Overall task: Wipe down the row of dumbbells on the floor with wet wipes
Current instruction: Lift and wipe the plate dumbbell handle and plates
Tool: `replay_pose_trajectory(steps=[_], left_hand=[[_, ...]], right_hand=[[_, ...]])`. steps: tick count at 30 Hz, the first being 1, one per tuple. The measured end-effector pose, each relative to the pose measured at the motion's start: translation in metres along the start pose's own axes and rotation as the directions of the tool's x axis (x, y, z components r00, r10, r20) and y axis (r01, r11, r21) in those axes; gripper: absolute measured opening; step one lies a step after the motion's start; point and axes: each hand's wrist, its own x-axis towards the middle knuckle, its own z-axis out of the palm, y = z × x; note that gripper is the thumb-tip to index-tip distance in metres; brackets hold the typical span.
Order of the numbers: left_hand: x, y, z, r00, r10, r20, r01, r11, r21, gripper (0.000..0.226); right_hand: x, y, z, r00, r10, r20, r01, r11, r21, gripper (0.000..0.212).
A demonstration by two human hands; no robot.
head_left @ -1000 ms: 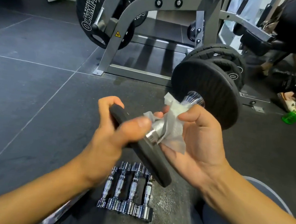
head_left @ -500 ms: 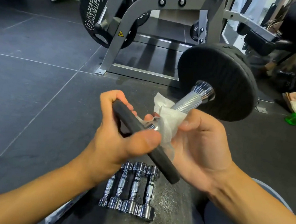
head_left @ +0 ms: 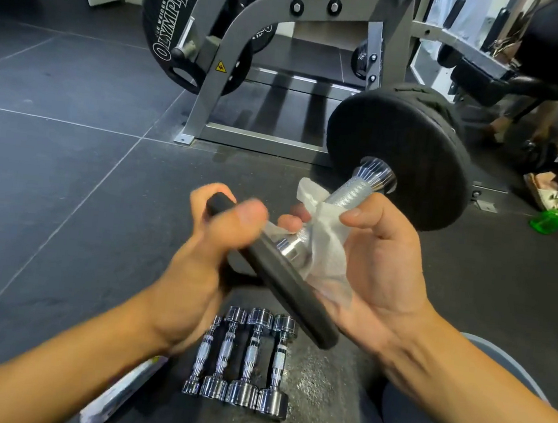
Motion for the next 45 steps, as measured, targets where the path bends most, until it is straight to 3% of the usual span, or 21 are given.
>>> replay_pose_trajectory(steps=[1, 3, 6, 10, 12, 13, 14, 15, 17, 19, 21, 23, 24, 26, 28, 30, 33, 37, 41, 43, 45], left_hand=[[0.004, 0.003, 0.0, 0.986, -0.168, 0.014, 0.168, 0.981, -0.099, 0.037], [0.008, 0.0, -0.013, 0.909, -0.397, 0.13, 0.417, 0.877, -0.238, 0.067], [0.006, -0.005, -0.015, 0.856, -0.476, 0.201, 0.516, 0.777, -0.36, 0.086], [0.005, -0.003, -0.004, 0.975, -0.211, 0.071, 0.221, 0.954, -0.2, 0.047], [0.003, 0.003, 0.003, 0.998, 0.04, 0.058, -0.043, 0.998, 0.047, 0.071], [0.003, 0.0, 0.002, 0.986, 0.16, 0.053, -0.169, 0.942, 0.289, 0.083], [0.003, -0.005, 0.0, 0.951, 0.303, 0.062, -0.286, 0.784, 0.551, 0.089], [0.004, -0.011, -0.001, 0.869, 0.47, 0.151, -0.413, 0.524, 0.745, 0.091], [0.004, -0.022, -0.001, 0.641, 0.669, 0.376, -0.538, 0.042, 0.842, 0.079], [0.004, -0.026, 0.001, 0.526, 0.685, 0.504, -0.548, -0.18, 0.817, 0.066], [0.004, -0.024, -0.001, 0.537, 0.63, 0.561, -0.553, -0.239, 0.798, 0.067], [0.003, -0.017, -0.003, 0.611, 0.6, 0.516, -0.553, -0.143, 0.821, 0.078], [0.003, -0.013, -0.003, 0.685, 0.579, 0.442, -0.533, -0.015, 0.846, 0.083], [0.005, -0.008, -0.006, 0.865, 0.464, 0.191, -0.39, 0.381, 0.838, 0.087], [0.009, -0.008, -0.013, 0.966, 0.26, -0.019, -0.191, 0.754, 0.628, 0.073], [0.015, -0.011, -0.022, 0.991, 0.087, -0.097, -0.058, 0.96, 0.273, 0.059], [0.02, -0.012, -0.03, 0.969, -0.231, -0.092, 0.206, 0.954, -0.219, 0.075], [0.016, -0.017, -0.026, 0.912, -0.409, -0.037, 0.352, 0.824, -0.443, 0.072], [0.014, -0.018, -0.011, 0.983, -0.165, -0.078, 0.144, 0.963, -0.229, 0.07], [0.013, -0.015, -0.009, 0.995, 0.026, -0.096, -0.013, 0.992, 0.128, 0.08], [0.009, -0.017, -0.006, 0.973, 0.229, -0.026, -0.169, 0.784, 0.598, 0.086]], right_hand=[[-0.001, -0.001, 0.0, 1.0, 0.013, 0.011, -0.013, 1.0, 0.004, 0.032], [-0.001, -0.002, -0.002, 0.999, 0.028, 0.039, -0.029, 1.0, 0.01, 0.033], [0.0, -0.004, -0.001, 0.998, 0.034, 0.052, -0.034, 0.999, -0.001, 0.031], [0.001, -0.007, -0.001, 0.998, 0.0, 0.057, -0.004, 0.998, 0.067, 0.039], [0.002, -0.007, -0.002, 0.999, -0.051, 0.007, 0.05, 0.997, 0.06, 0.039], [0.002, -0.007, -0.003, 0.997, -0.069, -0.017, 0.07, 0.997, 0.043, 0.038], [0.003, -0.007, -0.004, 0.996, -0.077, -0.035, 0.078, 0.996, 0.03, 0.036], [0.004, -0.007, -0.005, 0.996, -0.079, -0.044, 0.08, 0.997, 0.022, 0.034], [0.005, -0.008, -0.006, 0.996, -0.078, -0.033, 0.078, 0.997, 0.013, 0.034], [0.006, -0.01, -0.007, 0.996, -0.091, -0.021, 0.092, 0.995, 0.028, 0.043], [0.007, -0.012, -0.007, 0.993, -0.114, -0.016, 0.115, 0.993, 0.023, 0.045], [0.007, -0.012, -0.008, 0.992, -0.127, -0.011, 0.127, 0.992, 0.011, 0.039], [0.008, -0.012, -0.008, 0.991, -0.136, -0.016, 0.136, 0.991, 0.008, 0.041], [0.009, -0.012, -0.009, 0.983, -0.178, -0.038, 0.178, 0.984, -0.003, 0.044], [0.01, -0.013, -0.011, 0.978, -0.205, -0.046, 0.205, 0.979, 0.0, 0.05], [0.012, -0.016, -0.013, 0.978, -0.204, -0.046, 0.206, 0.978, 0.029, 0.059], [0.012, -0.022, -0.017, 0.976, -0.214, -0.045, 0.215, 0.976, 0.04, 0.064], [0.014, -0.026, -0.018, 0.968, -0.244, -0.062, 0.242, 0.97, -0.028, 0.06], [0.013, -0.028, -0.01, 0.95, -0.286, -0.121, 0.278, 0.957, -0.08, 0.038], [0.01, -0.027, -0.008, 0.939, -0.309, -0.149, 0.288, 0.946, -0.145, 0.022], [0.01, -0.022, -0.009, 0.936, -0.313, -0.162, 0.283, 0.941, -0.183, 0.02]])
